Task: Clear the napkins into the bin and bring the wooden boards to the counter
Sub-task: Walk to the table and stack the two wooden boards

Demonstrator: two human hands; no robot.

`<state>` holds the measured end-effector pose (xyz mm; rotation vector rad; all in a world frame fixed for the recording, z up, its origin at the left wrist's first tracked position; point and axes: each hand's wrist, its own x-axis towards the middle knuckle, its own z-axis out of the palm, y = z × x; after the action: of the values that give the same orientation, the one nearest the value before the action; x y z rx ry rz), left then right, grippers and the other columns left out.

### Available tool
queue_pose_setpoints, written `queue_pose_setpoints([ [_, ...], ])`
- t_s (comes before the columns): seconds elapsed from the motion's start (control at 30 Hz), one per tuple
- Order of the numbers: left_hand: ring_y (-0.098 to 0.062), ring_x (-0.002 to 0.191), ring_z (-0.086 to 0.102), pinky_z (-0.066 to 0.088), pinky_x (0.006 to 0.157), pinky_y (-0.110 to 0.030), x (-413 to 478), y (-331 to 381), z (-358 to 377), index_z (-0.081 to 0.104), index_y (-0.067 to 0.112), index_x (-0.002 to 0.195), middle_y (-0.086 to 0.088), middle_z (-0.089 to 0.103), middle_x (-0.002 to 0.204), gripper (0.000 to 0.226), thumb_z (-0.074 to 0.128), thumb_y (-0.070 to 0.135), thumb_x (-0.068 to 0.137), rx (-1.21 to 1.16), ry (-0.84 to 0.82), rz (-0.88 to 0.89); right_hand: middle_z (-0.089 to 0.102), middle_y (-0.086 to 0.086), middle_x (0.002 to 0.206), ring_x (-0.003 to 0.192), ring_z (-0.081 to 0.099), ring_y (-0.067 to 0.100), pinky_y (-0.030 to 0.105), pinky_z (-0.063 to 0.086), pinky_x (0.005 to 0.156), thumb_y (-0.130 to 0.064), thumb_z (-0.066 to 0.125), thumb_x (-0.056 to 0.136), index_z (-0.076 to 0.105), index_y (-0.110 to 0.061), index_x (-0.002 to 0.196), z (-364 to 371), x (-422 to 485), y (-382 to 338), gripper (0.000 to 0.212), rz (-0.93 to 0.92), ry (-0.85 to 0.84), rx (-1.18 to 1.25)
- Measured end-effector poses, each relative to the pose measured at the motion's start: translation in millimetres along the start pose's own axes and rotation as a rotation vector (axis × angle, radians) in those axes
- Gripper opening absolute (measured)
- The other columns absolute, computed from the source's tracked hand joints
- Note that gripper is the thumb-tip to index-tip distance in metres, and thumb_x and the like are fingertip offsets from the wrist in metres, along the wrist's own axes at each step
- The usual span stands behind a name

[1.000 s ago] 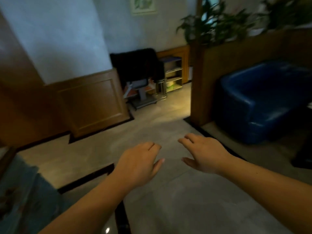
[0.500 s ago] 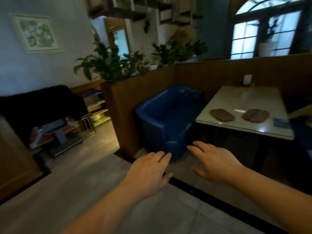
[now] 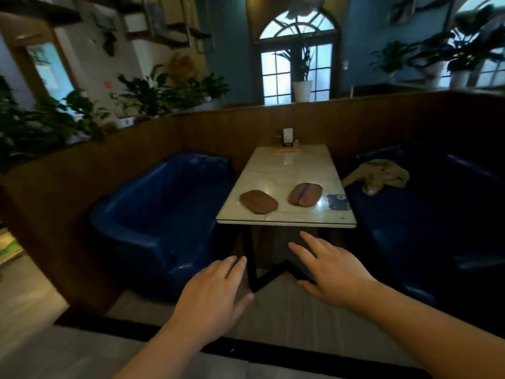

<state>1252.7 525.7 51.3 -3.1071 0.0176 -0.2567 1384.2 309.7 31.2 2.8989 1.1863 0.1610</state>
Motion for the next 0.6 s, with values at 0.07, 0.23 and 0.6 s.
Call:
queue_pose_setpoints([
  [0.07,-0.016,0.139,0.026,0.03,0.109,-0.031,36,-13,14,0.012,0.026,0.147,0.003,0.024,0.156,0.07,0.034,0.059,0.09,0.003,0.001,0.028,0.008,0.009,0.163,0.146,0.023,0.027,0.041,0.036,0.11,-0.059,0.043,0.09,0.004,-0.031,0.152,11,22,13,0.078,0.059,-0.032,-0.006],
  [0.23,-0.017,0.141,0.021,0.027,0.11,-0.034,129,-56,39,0.01,0.026,0.147,0.002,0.02,0.157,0.071,0.035,0.059,0.09,-0.027,0.022,0.08,0.018,0.003,0.161,0.139,0.035,0.024,0.039,0.044,0.104,-0.06,0.046,0.089,0.007,-0.033,0.151,25,80,42,0.078,0.226,-0.141,0.025],
  [0.6,-0.027,0.143,0.014,0.015,0.116,-0.042,300,-141,99,0.007,0.024,0.147,-0.006,0.018,0.157,0.078,0.039,0.062,0.087,0.05,-0.081,0.217,0.009,0.005,0.163,0.147,0.02,0.026,0.041,0.032,0.114,-0.062,0.047,0.087,0.01,-0.033,0.152,55,215,94,0.08,0.399,-0.19,0.066],
])
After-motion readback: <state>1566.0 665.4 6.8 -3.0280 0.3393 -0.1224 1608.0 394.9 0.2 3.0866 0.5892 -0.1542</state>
